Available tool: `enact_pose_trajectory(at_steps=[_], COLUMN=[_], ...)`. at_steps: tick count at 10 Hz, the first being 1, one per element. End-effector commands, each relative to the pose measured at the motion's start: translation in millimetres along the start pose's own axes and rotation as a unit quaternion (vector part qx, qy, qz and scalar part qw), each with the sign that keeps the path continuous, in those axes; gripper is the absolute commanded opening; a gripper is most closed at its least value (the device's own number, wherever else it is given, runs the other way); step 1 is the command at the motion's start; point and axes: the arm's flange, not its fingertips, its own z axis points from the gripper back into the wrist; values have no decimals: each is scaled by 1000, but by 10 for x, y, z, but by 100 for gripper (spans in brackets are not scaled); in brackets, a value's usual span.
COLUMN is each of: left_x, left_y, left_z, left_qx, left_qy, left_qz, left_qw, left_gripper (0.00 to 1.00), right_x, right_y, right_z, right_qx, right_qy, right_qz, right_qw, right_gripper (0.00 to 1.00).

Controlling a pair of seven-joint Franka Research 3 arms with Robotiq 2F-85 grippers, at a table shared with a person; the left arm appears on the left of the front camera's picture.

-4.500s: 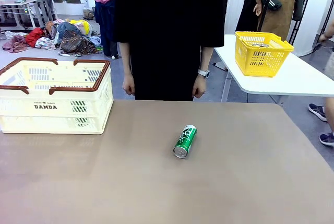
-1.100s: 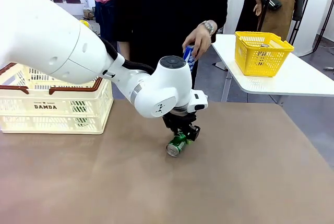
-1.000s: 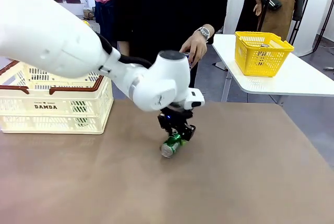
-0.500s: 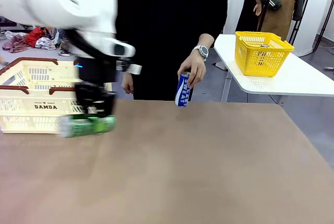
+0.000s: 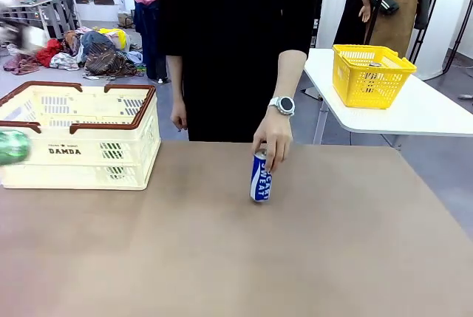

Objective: Place the drinks into the Shopping basket.
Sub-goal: Pick up one drink and place it into the Shopping basket.

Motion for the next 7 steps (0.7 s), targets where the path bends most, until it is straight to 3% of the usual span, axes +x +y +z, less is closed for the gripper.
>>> enact_pose_trajectory(at_steps=[1,2,3,4,7], left_x=[-176,-220,-216,-387,-387], left_y=[303,388,445,471,471], left_z=[51,43,75,180,180], left_qx=[-57,-75,-105,-53,-53], left_qy=[-76,-93,-148,-68,-68], left_qz=[58,67,98,65,65], left_qw=[994,991,979,994,994], left_gripper=[0,0,0,0,0], right_x=[3,3,3,3,3], right_y=[15,15,15,15,15], right_z=[15,15,15,15,15], right_qx=[4,4,4,4,4], right_qy=[-1,-1,-1,-1,-1], right_qz=[7,7,7,7,7], right_qw=[1000,1000,1000,1000,1000], right_gripper=[100,100,100,100,100])
